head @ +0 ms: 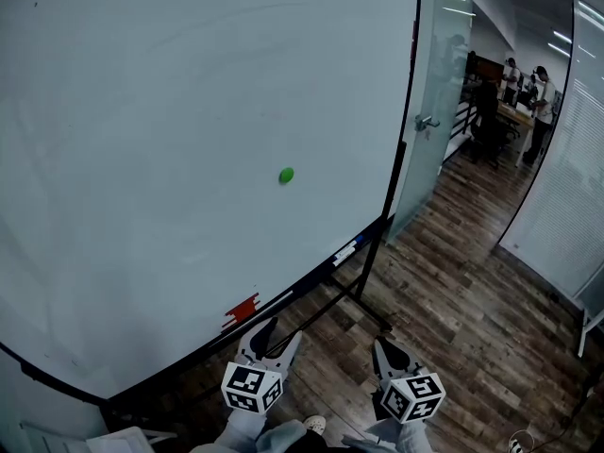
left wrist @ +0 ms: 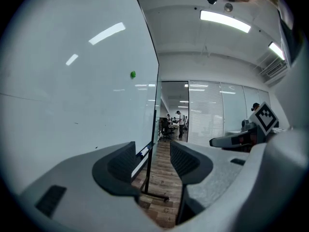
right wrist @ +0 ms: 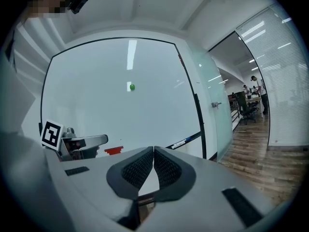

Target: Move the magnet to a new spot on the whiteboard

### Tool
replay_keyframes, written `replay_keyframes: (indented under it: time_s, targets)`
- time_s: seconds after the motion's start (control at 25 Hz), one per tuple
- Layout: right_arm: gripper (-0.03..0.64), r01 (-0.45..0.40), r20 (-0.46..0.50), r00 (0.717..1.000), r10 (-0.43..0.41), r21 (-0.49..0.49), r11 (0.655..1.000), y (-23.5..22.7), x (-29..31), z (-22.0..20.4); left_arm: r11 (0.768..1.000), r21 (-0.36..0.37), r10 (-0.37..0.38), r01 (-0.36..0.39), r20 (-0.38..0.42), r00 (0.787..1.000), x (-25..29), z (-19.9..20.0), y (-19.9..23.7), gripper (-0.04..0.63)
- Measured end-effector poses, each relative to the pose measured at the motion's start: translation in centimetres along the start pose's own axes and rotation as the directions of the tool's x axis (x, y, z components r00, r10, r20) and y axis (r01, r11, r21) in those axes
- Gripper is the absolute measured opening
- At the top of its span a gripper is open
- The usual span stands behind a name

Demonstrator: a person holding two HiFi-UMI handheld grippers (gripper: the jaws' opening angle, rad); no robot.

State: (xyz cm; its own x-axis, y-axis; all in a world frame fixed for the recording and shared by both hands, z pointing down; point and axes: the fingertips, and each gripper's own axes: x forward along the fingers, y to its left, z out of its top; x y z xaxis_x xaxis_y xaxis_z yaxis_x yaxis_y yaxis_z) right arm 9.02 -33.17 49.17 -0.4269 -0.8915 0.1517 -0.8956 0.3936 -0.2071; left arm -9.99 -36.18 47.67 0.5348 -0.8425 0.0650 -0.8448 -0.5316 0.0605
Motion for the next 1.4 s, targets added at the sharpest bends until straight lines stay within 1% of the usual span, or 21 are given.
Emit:
replay_keyframes:
  time_s: [0.28,0.52,0.64,0.8,0.96,1.08,1.24,1.4]
  targets:
    - [0.028,0.002,0.005,1.000,-0.002,0.000,1.000,-1.9,3.9,0.9,1.000,0.005,-0.002,0.002,0.004,1.000,3.7,0.3,2.2,0.218]
    - [0.028,-0.010,0.012,1.000,0.010,0.003,1.000,-2.8,6.6,1.2,1.000,-0.009,-0.004,0.004,0.019,1.000,5.8,0.4,3.1,0.218]
    - [0.028,-0.011,0.011,1.000,0.011,0.014,1.000,-3.1,7.6,0.8,1.000,-0.009,-0.013,0.013,0.006,1.000,6.4,-0.3,3.2,0.218]
    - [0.028,-0.022,0.001,1.000,0.022,0.015,1.000,-3.1,7.9,1.0,1.000,-0.007,0.002,-0.003,-0.011,1.000,6.4,-0.8,3.2,0.218]
    - [0.028,-0.040,-0.009,0.999,0.040,0.020,0.999,-3.8,8.6,0.8,0.999,0.013,0.042,-0.041,-0.034,0.999,6.5,-1.7,3.6,0.218]
    - [0.028,-0.080,-0.021,0.997,0.081,0.011,0.997,-4.3,9.8,0.7,0.997,0.013,0.079,-0.079,-0.036,0.996,6.9,-2.2,3.9,0.218]
    - [0.028,-0.159,-0.038,0.987,0.159,-0.007,0.987,-5.0,12.2,1.5,0.987,0.005,0.160,-0.160,-0.030,0.987,7.7,-2.1,4.7,0.218]
    - [0.028,-0.254,-0.060,0.966,0.252,-0.033,0.967,-5.8,14.3,3.2,0.970,-0.016,0.242,-0.243,-0.016,0.970,9.0,-1.2,4.8,0.218]
